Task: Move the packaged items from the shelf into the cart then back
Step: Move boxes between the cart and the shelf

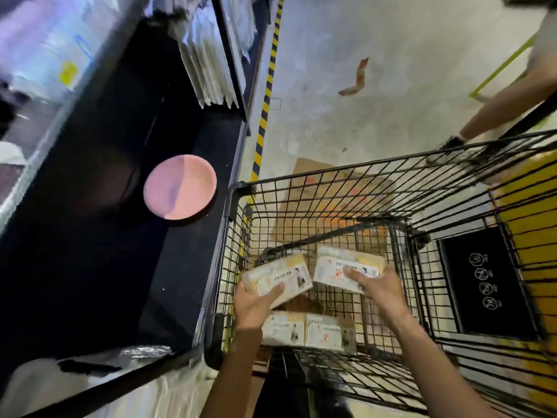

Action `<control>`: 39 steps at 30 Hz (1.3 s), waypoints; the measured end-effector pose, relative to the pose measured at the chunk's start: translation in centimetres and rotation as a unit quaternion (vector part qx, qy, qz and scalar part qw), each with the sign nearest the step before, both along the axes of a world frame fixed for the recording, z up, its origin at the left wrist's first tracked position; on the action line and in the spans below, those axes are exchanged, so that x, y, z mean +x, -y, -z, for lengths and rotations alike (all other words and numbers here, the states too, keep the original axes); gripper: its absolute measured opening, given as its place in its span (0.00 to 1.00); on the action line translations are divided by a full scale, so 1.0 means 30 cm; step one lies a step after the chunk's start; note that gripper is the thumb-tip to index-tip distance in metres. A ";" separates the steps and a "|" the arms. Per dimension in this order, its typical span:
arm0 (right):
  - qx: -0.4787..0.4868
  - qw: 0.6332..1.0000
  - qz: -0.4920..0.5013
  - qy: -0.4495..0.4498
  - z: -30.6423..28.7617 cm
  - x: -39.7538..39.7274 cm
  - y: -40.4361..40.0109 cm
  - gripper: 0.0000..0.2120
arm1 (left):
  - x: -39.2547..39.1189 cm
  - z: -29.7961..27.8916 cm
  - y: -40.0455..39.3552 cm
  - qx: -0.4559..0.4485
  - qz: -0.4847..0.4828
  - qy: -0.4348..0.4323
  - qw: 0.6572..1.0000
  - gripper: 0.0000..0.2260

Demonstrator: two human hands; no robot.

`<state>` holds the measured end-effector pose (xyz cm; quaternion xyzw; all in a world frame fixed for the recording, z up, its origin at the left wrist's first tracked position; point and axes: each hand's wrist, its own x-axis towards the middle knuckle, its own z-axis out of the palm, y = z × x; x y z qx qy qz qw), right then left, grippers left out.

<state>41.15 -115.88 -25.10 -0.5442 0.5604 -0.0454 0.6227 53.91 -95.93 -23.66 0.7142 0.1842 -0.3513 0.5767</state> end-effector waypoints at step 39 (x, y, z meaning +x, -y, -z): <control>0.102 0.711 -0.645 0.261 -0.830 0.132 -1.351 0.20 | -0.790 -0.756 -1.506 -0.060 -0.536 0.259 0.801 0.21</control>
